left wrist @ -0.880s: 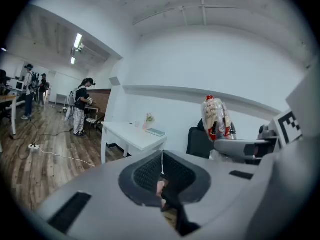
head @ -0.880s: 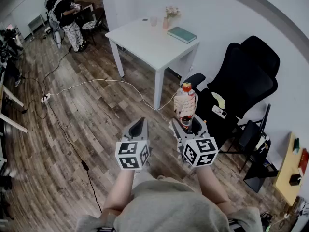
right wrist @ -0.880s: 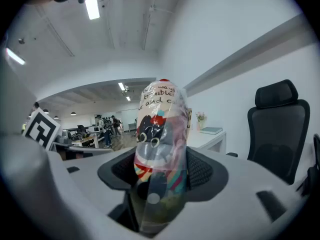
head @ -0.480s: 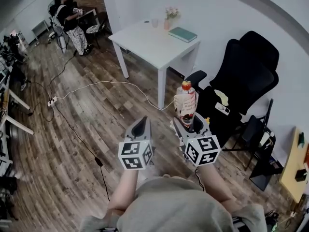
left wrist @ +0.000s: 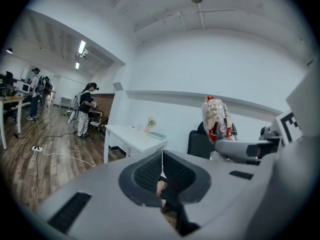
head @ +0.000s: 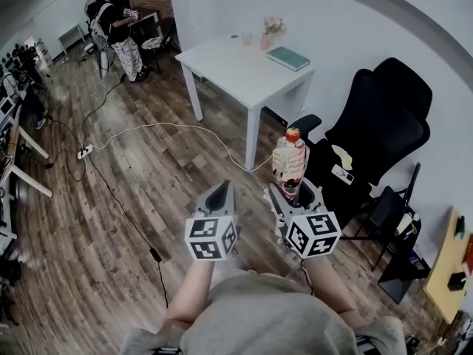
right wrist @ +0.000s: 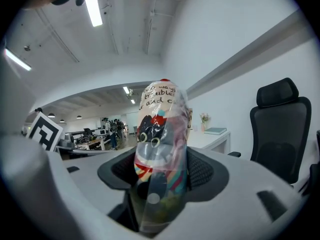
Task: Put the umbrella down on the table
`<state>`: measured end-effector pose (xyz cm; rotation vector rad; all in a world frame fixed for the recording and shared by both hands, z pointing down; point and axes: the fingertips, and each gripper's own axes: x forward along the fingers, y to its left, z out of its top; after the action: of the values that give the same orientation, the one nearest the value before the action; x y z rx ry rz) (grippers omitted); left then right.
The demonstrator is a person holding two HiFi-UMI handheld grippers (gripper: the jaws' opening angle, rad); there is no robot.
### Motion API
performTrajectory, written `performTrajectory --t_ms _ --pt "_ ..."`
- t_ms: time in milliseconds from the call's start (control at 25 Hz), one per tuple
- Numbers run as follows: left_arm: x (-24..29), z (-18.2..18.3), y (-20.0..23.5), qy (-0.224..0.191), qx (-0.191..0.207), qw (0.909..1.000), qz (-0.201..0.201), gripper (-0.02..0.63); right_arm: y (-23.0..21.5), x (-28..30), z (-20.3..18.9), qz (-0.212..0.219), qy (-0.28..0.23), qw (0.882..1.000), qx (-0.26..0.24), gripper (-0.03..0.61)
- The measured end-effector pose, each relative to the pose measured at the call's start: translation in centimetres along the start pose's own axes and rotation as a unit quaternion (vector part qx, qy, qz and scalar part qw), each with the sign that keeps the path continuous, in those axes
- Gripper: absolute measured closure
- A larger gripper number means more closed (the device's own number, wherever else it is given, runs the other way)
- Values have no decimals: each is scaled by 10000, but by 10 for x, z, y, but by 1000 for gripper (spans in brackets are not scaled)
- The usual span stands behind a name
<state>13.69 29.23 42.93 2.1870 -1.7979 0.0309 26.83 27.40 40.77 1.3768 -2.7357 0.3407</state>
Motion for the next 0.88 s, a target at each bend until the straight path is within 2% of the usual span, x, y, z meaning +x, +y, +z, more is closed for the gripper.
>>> performTrajectory --t_ms 480,880 --pt "13 -2 6 -8 -59 9999 160 605 -10 14 1 94 39 9999 86 307" --pt "52 11 41 -31 -70 9997 245 606 -14 66 7 161 16 9998 78 307"
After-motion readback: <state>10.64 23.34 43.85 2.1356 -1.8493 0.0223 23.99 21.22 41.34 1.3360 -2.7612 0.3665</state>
